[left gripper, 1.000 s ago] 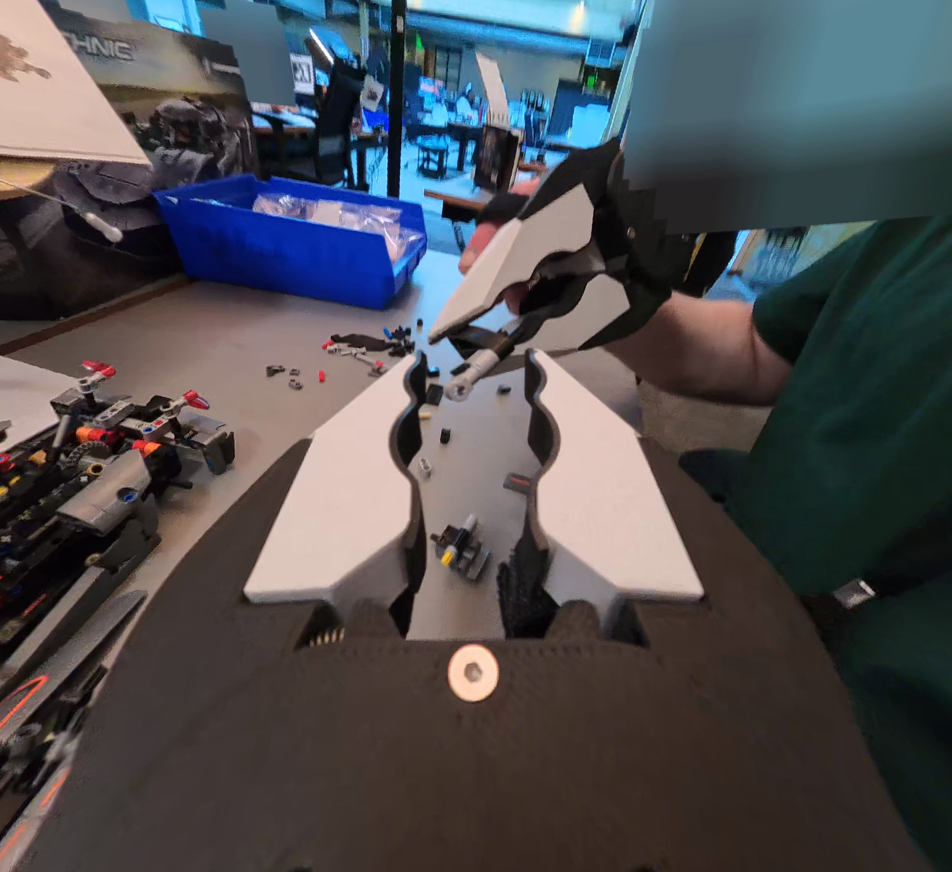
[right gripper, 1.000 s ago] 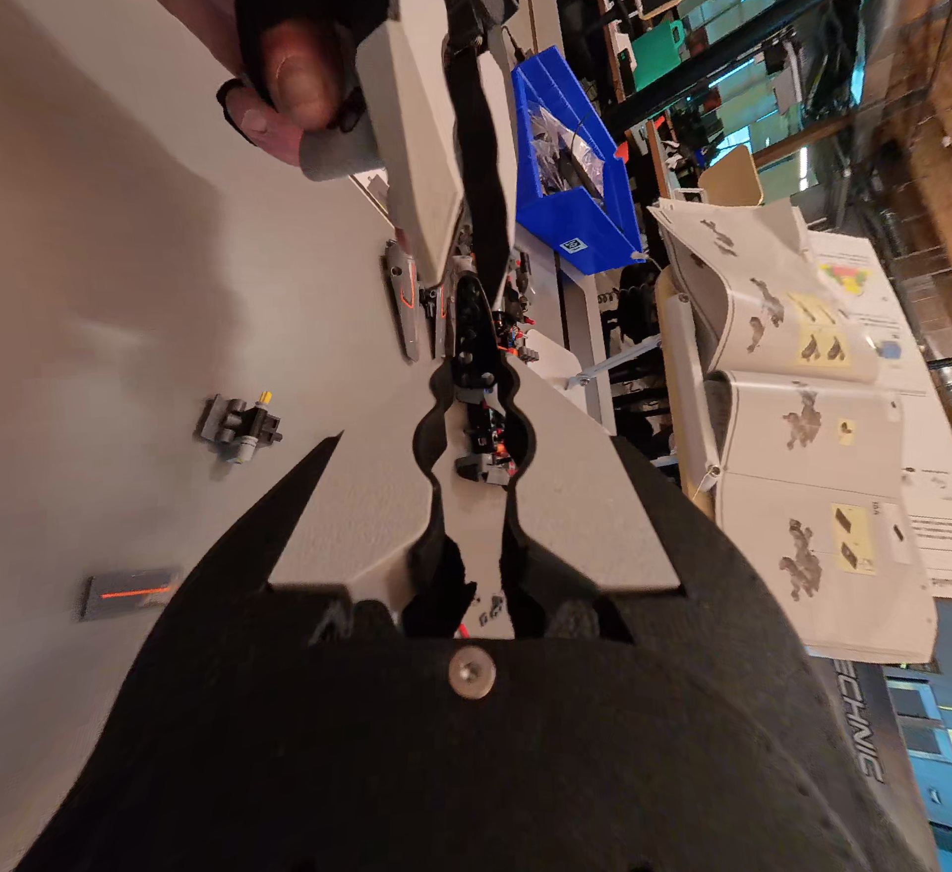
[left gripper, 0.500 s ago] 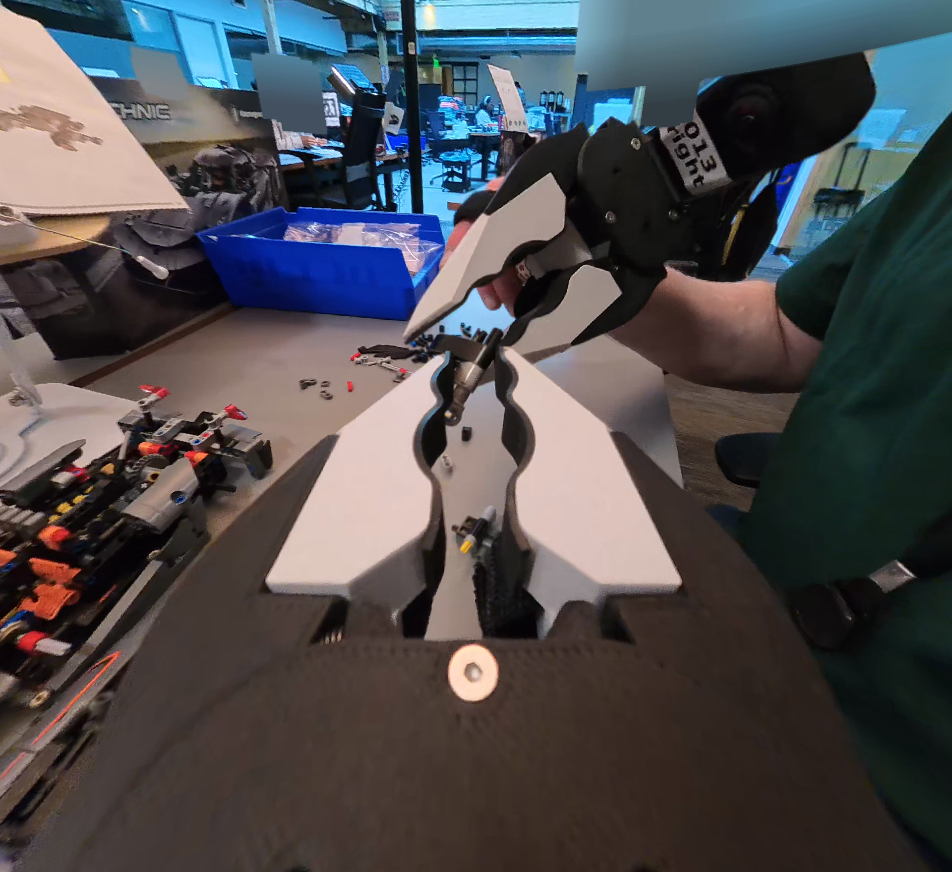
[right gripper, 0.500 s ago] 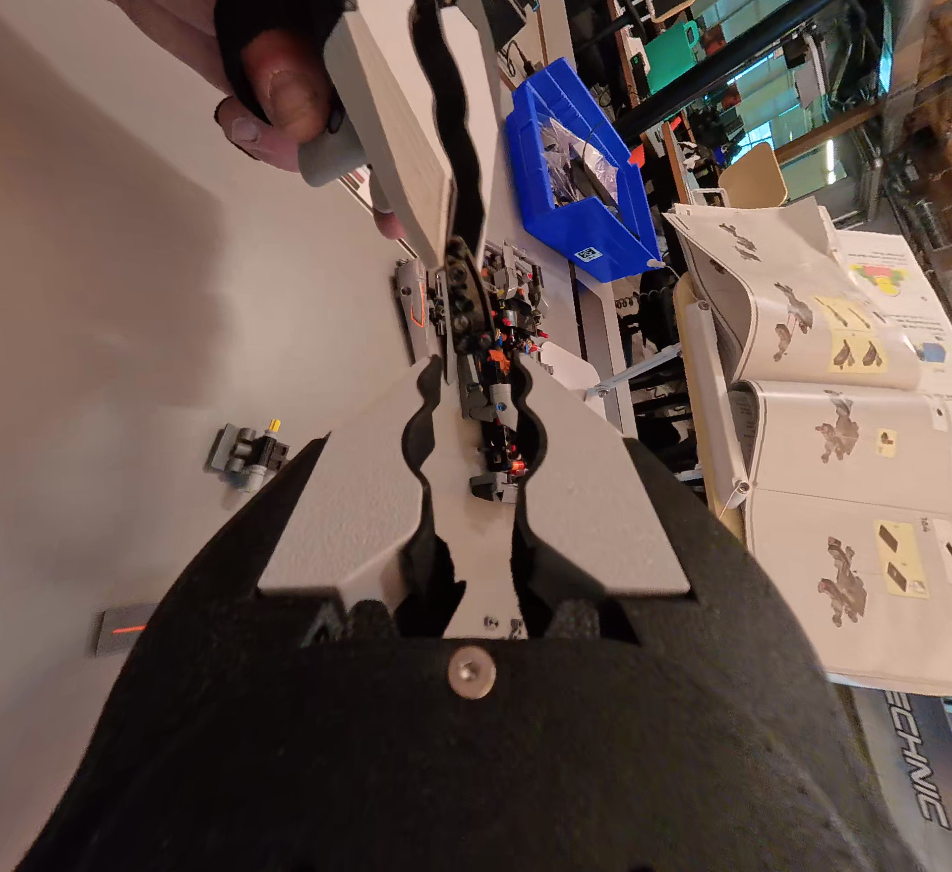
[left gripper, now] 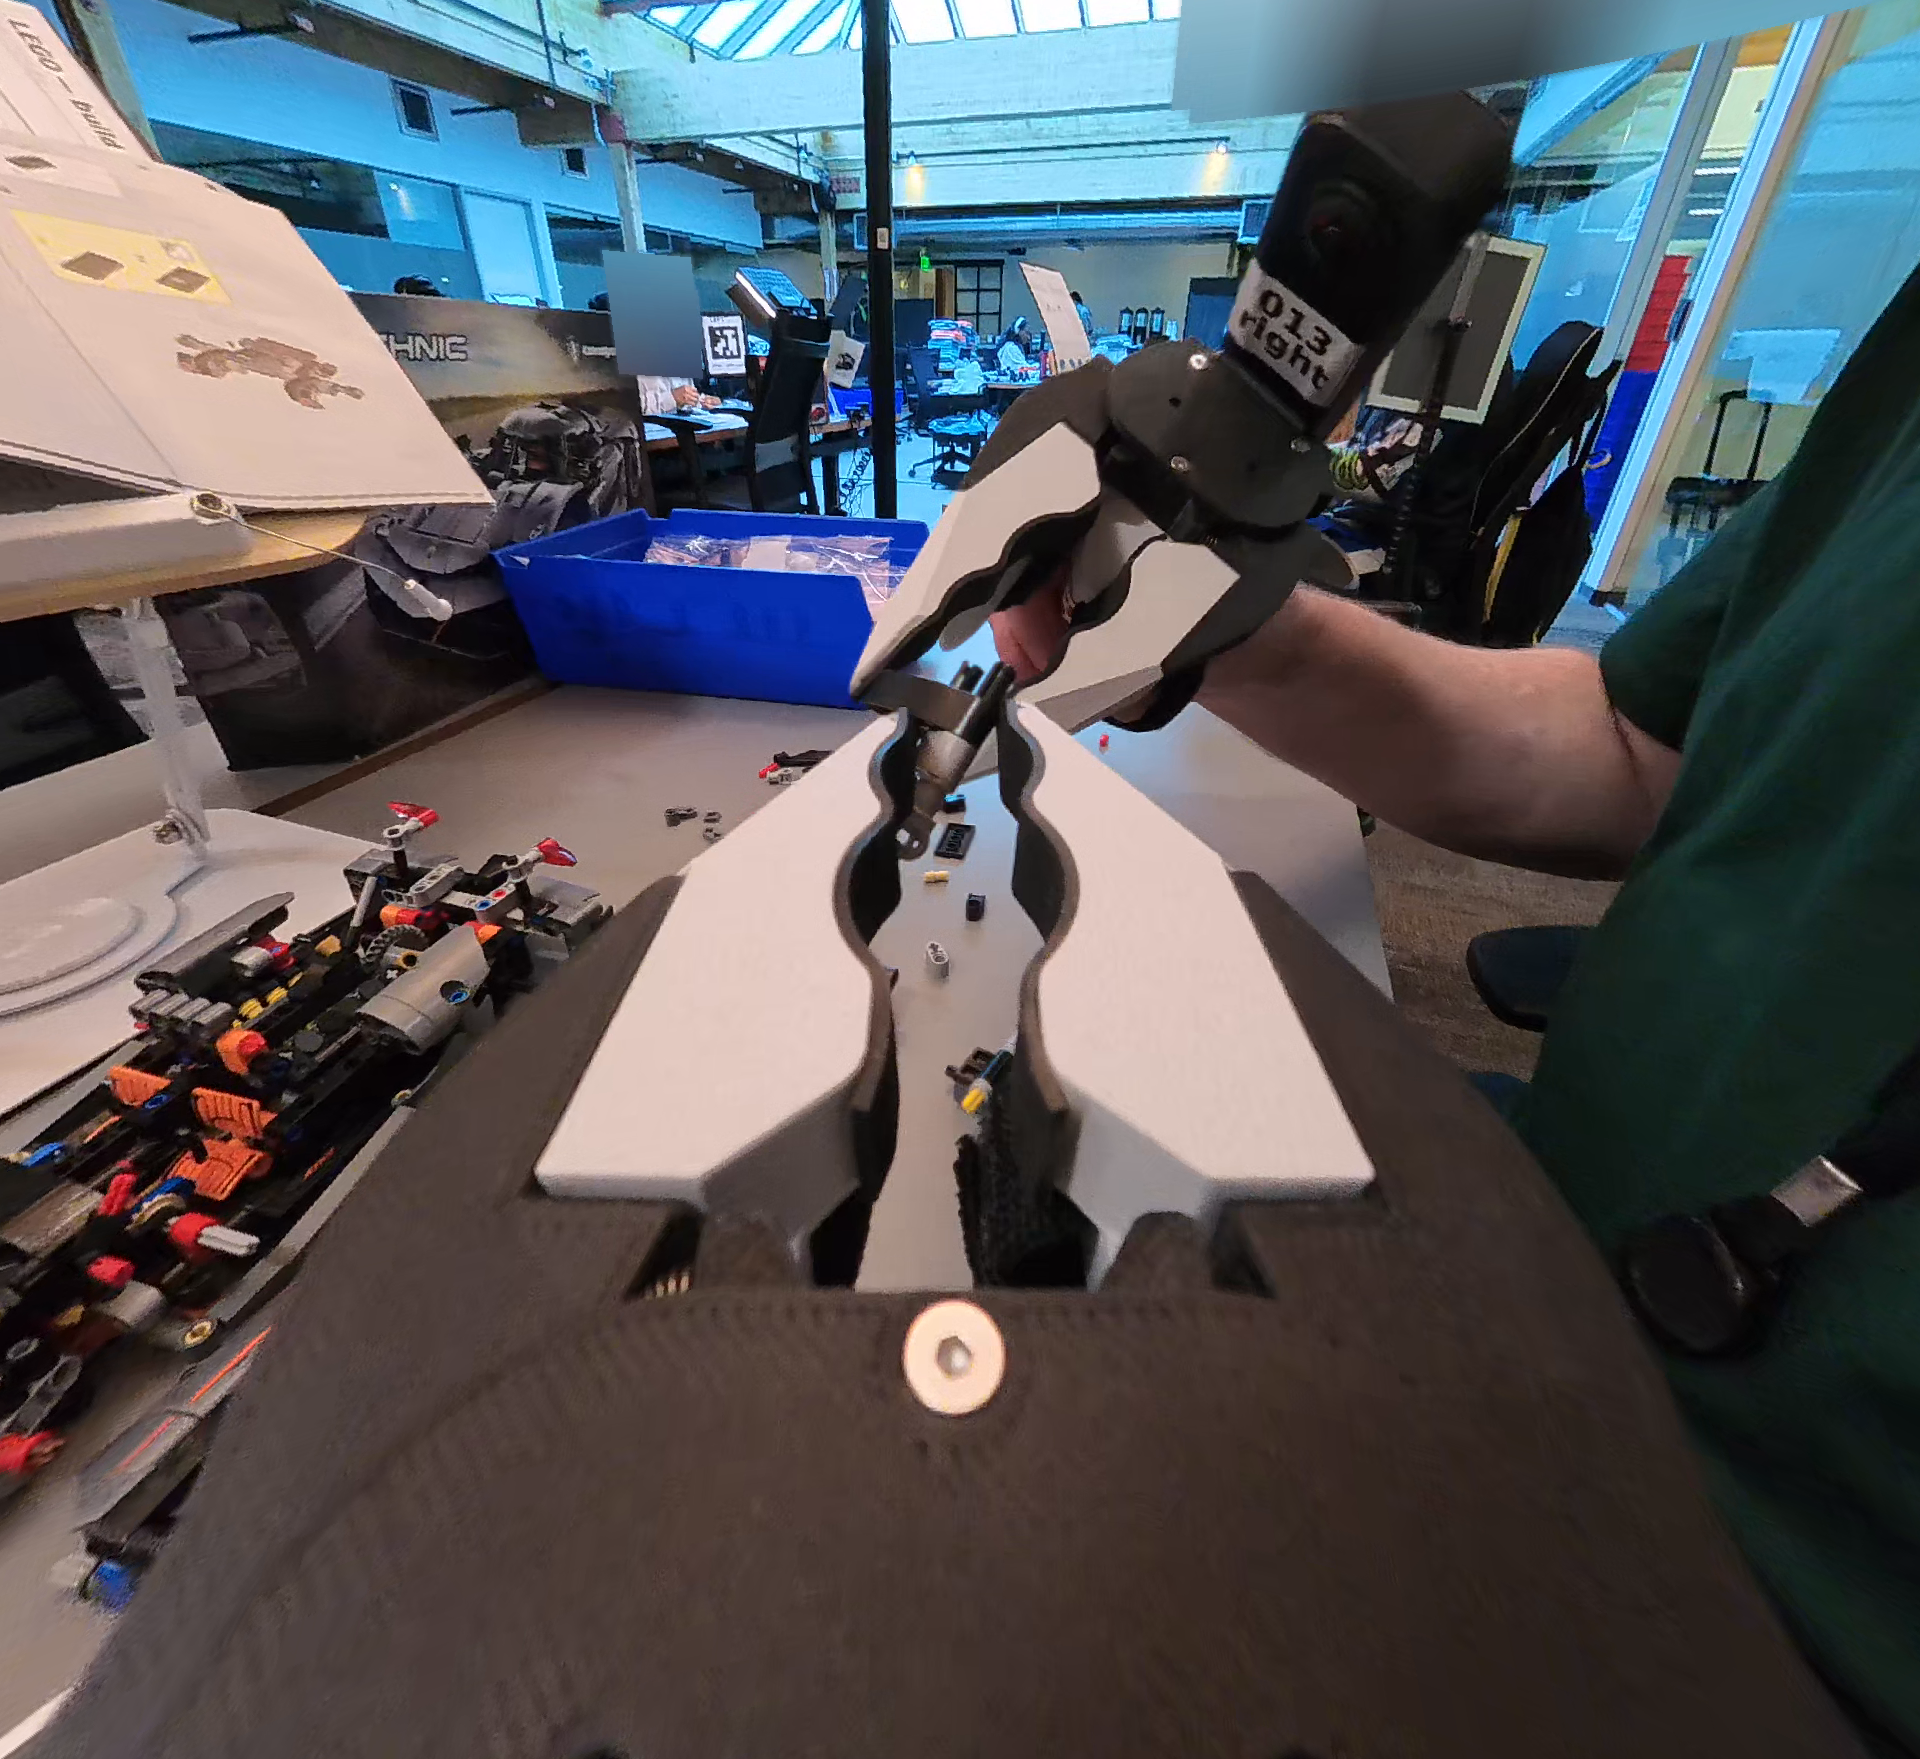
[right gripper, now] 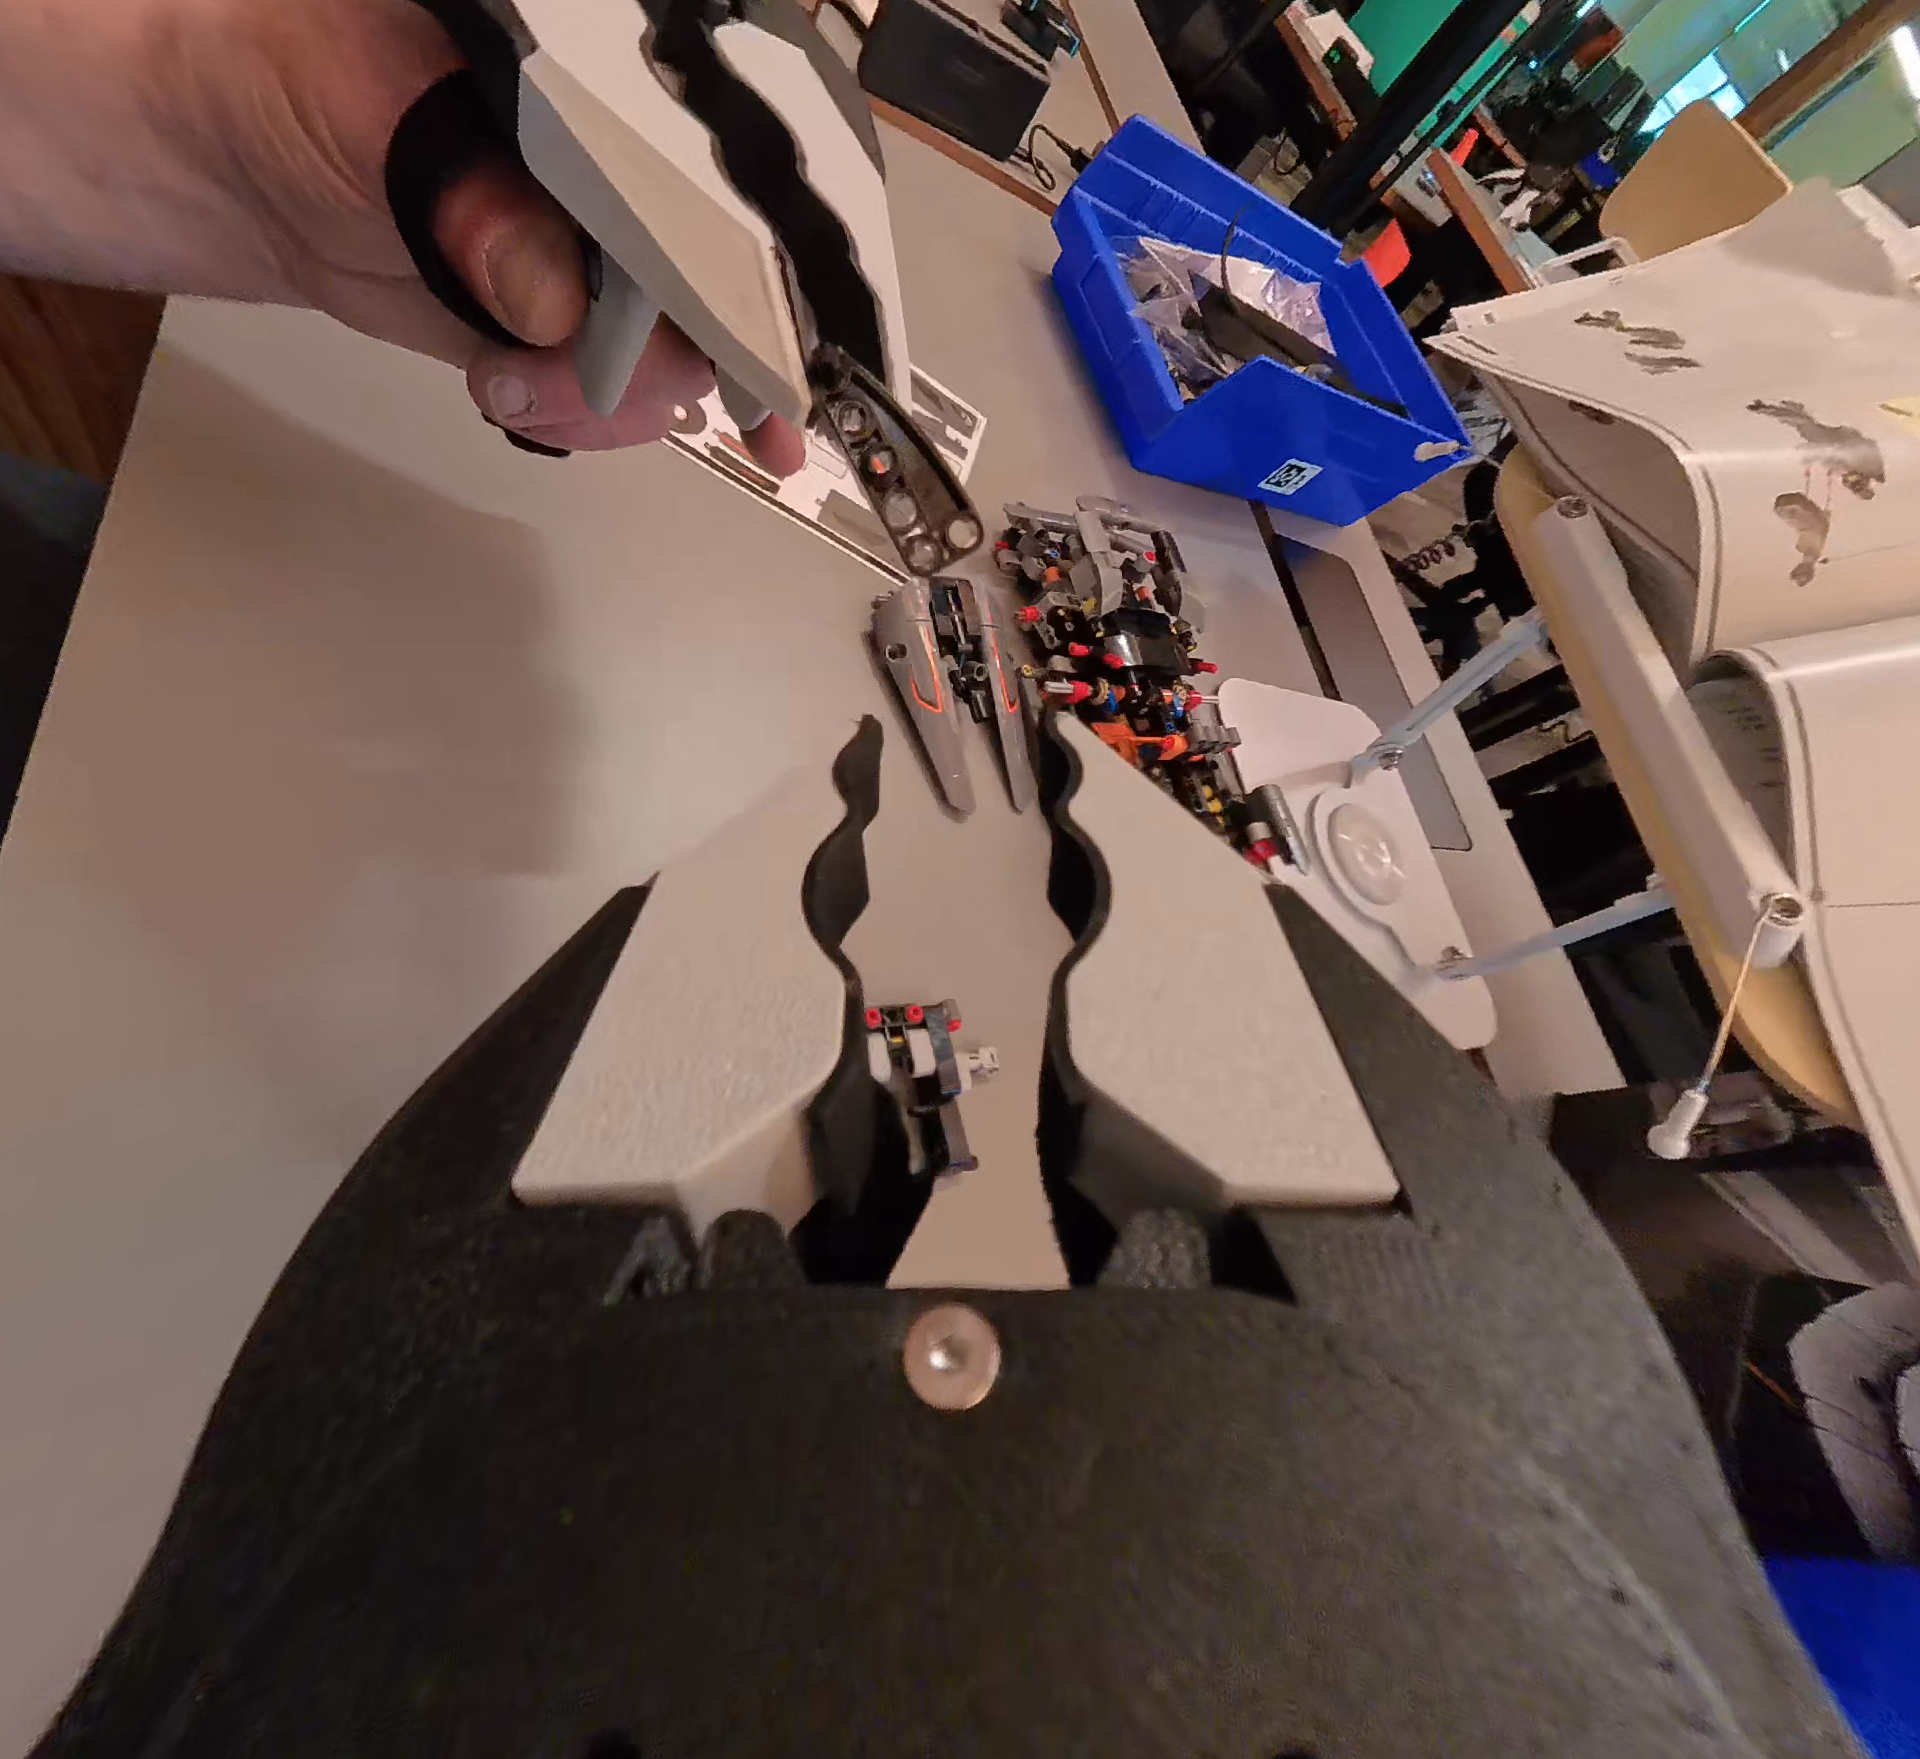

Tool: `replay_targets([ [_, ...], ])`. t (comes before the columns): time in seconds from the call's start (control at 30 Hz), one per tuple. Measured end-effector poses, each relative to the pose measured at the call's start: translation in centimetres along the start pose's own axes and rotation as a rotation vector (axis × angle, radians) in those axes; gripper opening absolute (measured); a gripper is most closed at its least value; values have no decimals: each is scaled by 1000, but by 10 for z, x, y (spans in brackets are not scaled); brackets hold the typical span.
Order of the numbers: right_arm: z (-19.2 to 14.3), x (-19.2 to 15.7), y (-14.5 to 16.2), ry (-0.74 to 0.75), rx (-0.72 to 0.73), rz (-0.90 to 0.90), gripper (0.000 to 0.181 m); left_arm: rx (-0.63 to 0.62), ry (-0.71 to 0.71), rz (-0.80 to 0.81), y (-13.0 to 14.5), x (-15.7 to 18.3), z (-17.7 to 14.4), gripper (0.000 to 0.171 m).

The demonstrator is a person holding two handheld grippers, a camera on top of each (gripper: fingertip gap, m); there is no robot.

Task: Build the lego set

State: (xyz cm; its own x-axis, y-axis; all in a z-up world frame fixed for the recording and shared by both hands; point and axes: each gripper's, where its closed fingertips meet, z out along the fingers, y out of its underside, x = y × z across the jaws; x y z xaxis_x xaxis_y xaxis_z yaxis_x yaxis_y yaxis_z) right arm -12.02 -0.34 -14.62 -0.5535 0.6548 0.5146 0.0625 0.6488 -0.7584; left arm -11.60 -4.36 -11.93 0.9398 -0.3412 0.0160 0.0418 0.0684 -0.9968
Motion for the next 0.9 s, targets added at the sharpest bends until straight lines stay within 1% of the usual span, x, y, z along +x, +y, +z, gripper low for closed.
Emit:
replay_targets([
  [0.1,-1,0,-6,-17,36,44,31,7,18,-12,-1,1,-1,14],
  [0.3,-1,3,-15,-10,54,31,31,66,46,-41,-12,1,1,13],
  [0.37,-2,5,-16,-2,56,31,31,79,47,-39,-14,0,1,13],
  [0.43,-4,7,-14,6,55,38,31,118,62,-59,-20,0,0,13],
  [0.63,-13,10,-12,0,79,94,30,185,85,-93,-27,-4,-2,13],
  [0.8,-22,9,-21,-26,130,128,31,187,131,-70,-30,4,4,14],
  [0.9,-27,8,-27,-85,174,226,31,142,104,8,-28,7,12,13],
])
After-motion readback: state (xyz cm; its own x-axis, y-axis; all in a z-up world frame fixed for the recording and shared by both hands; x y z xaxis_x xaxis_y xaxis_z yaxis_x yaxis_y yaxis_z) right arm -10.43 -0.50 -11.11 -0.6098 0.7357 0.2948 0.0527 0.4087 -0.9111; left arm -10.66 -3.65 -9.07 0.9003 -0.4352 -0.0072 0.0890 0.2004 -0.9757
